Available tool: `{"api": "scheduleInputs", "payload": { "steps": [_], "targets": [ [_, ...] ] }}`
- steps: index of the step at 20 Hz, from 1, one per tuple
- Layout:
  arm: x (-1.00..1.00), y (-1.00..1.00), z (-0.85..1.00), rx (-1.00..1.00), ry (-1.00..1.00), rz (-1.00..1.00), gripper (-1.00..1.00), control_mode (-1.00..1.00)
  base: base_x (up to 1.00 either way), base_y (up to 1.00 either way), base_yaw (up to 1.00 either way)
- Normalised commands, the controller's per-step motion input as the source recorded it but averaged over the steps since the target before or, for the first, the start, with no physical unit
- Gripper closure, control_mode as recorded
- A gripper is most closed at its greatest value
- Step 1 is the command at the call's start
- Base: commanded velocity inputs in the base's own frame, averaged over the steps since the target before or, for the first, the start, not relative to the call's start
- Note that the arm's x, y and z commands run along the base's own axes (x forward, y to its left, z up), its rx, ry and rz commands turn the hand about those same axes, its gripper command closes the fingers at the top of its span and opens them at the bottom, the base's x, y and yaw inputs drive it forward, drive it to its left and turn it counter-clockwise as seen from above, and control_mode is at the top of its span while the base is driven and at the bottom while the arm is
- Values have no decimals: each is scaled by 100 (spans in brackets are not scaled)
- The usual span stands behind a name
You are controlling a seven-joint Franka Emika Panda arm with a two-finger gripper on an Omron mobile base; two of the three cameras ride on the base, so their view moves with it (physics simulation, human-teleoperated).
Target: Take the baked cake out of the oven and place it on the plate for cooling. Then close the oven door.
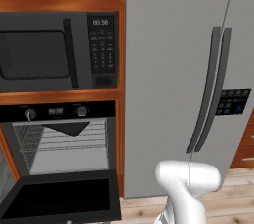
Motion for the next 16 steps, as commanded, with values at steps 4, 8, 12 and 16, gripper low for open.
{"api": "scheduleInputs", "payload": {
  "steps": [4,8,12,16],
  "targets": [
    [5,28,-65,0,-16,-9,-100,-100,0,0,0],
    [7,38,-93,-3,-16,-9,-100,-100,0,0,0],
    [0,41,-100,-5,-14,-8,-100,-100,0,0,0],
    [-34,32,-96,-1,-13,-8,-100,-100,0,0,0]
  ]
}}
